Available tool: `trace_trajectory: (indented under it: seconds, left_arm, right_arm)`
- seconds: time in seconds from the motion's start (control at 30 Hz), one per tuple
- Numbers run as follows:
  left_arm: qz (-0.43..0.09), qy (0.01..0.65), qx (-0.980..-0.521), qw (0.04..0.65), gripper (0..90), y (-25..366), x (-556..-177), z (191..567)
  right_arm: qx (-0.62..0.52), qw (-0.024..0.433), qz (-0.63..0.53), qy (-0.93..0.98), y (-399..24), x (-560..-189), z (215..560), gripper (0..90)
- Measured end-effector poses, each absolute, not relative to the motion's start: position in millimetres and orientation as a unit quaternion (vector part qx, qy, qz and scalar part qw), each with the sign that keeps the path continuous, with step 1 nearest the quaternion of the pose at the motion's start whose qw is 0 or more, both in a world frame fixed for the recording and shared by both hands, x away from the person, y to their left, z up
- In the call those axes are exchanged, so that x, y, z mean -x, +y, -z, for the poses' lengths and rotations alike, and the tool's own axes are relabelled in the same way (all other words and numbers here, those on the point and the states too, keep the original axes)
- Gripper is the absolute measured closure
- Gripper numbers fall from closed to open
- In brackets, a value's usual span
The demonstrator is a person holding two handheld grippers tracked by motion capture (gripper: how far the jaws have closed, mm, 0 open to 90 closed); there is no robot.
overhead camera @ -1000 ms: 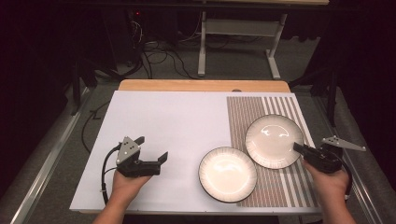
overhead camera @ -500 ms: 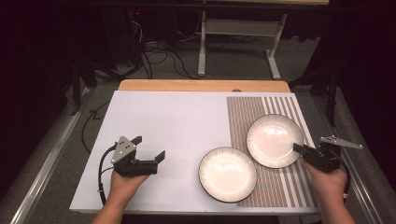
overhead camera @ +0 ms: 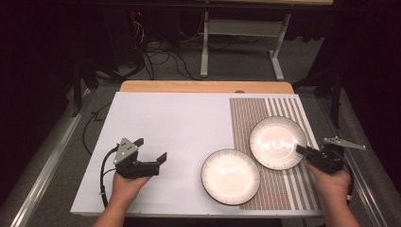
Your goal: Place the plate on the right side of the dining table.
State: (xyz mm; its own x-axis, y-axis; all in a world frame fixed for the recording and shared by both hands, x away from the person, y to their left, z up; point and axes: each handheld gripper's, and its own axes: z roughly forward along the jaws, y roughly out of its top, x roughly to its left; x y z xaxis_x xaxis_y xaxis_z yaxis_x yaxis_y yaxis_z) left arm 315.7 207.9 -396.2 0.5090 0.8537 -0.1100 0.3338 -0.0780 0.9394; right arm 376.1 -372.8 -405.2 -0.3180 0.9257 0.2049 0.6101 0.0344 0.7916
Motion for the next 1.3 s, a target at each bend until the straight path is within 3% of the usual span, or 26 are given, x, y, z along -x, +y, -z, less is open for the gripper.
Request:
trace_trajectory:
  seconds: [1.3]
  left_arm:
    - [-0.275,0.434,-0.682,0.520,0.6,218.0,-316.1,393.6]
  right_arm:
    - [-0.593,0.172,-0.404,0.674,-375.1,-390.1,414.0,75.8]
